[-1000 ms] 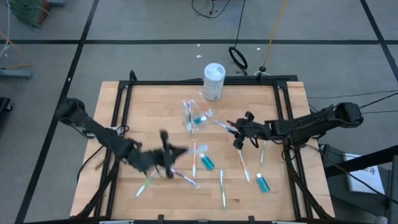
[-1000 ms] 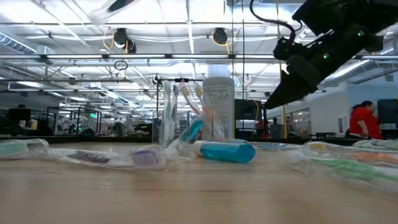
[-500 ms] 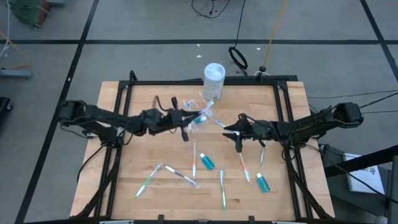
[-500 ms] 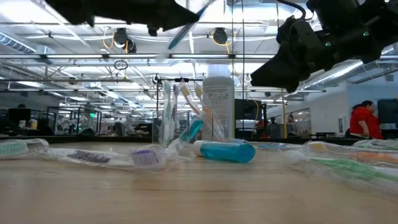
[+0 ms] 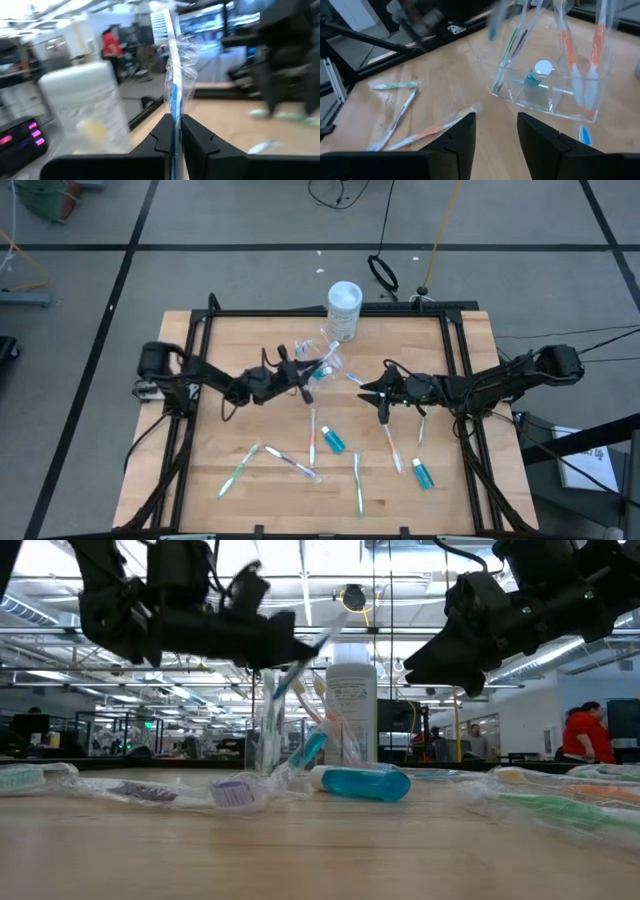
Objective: Pick & Place toothbrushing station
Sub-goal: Put the blue toothbrush into the transparent organizer
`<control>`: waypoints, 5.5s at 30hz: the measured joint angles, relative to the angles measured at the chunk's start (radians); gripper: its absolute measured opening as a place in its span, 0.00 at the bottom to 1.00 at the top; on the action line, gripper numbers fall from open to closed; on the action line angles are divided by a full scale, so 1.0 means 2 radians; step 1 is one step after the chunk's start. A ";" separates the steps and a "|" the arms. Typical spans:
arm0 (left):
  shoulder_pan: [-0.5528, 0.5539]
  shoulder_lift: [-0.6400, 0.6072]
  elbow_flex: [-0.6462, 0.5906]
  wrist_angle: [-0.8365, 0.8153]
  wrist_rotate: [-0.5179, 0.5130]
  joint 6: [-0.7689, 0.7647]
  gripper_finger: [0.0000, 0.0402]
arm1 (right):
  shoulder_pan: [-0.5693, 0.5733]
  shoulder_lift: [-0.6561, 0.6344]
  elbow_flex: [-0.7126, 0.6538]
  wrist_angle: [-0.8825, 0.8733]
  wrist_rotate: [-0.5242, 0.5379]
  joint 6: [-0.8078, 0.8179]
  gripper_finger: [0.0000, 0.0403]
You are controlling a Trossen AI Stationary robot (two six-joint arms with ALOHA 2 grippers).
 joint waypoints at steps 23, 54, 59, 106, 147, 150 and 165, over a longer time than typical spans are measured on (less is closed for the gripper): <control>-0.053 0.073 0.000 0.043 -0.213 -0.039 0.05 | 0.001 0.000 0.000 -0.018 0.000 0.015 0.33; -0.066 0.065 0.000 -0.051 -0.376 -0.127 0.12 | 0.001 0.000 0.000 -0.018 0.000 0.021 0.33; -0.075 0.045 0.000 -0.050 -0.377 -0.118 0.12 | 0.003 0.003 0.000 -0.019 0.001 0.021 0.33; 0.093 -0.050 0.279 -0.674 0.081 -0.141 0.41 | -0.045 0.012 0.000 0.000 0.000 -0.095 0.33; 0.069 -0.115 0.279 -0.776 0.043 -0.178 0.01 | -0.049 0.012 0.000 -0.003 0.000 -0.124 0.33; 0.060 -0.144 0.279 -0.808 0.012 -0.187 0.01 | -0.049 0.012 0.000 -0.004 -0.001 -0.110 0.33; 0.007 -0.183 0.139 -0.782 -0.119 -0.353 0.01 | -0.049 0.012 0.000 -0.014 -0.002 -0.040 0.33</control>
